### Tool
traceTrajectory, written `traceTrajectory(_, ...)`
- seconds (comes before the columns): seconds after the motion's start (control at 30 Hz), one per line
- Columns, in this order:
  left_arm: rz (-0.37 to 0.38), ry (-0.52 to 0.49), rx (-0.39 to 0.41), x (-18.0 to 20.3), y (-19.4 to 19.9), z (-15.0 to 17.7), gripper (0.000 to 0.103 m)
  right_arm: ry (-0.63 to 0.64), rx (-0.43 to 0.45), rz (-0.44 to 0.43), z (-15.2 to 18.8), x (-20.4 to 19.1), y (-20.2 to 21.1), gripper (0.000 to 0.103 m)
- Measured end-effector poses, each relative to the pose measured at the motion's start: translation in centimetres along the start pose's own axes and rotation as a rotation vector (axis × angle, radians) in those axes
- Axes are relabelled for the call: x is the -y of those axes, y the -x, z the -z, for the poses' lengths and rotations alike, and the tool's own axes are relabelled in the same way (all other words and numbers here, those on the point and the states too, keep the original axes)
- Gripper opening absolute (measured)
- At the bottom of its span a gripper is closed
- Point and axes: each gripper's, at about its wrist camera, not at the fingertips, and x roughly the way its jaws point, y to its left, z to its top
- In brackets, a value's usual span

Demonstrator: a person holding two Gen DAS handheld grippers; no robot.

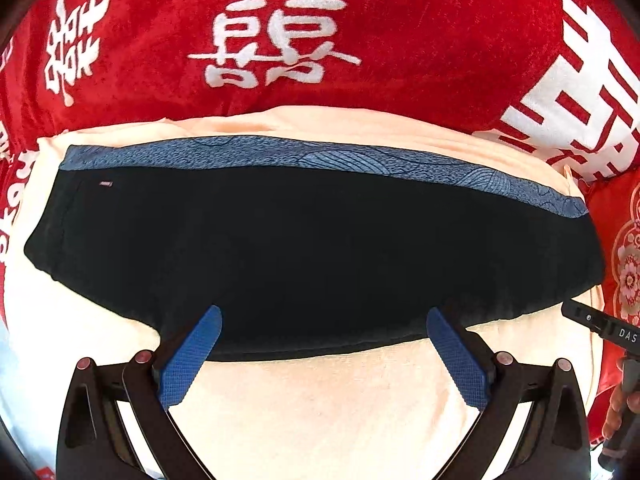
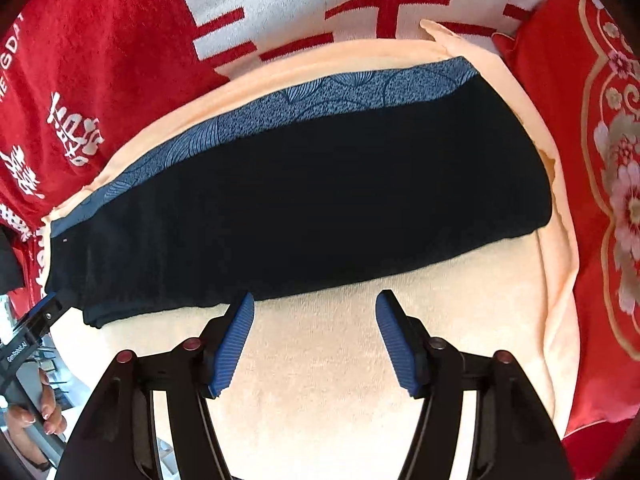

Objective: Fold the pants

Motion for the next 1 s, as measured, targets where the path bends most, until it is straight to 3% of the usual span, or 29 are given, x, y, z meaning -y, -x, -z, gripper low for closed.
traceTrajectory(0.77,-0.004,0.003,-0.014,-1.0,0.5,1.2,0.103,-0.002,-0.011,-0.017,-0.1,-1.1,-0.9,0.067)
traceTrajectory(1.0,-0.051,0.029,-0.016,-4.6,0.3,1.7,0.103,0.005,-0.015,-0.115,0.8,-3.2,-0.5,0.067)
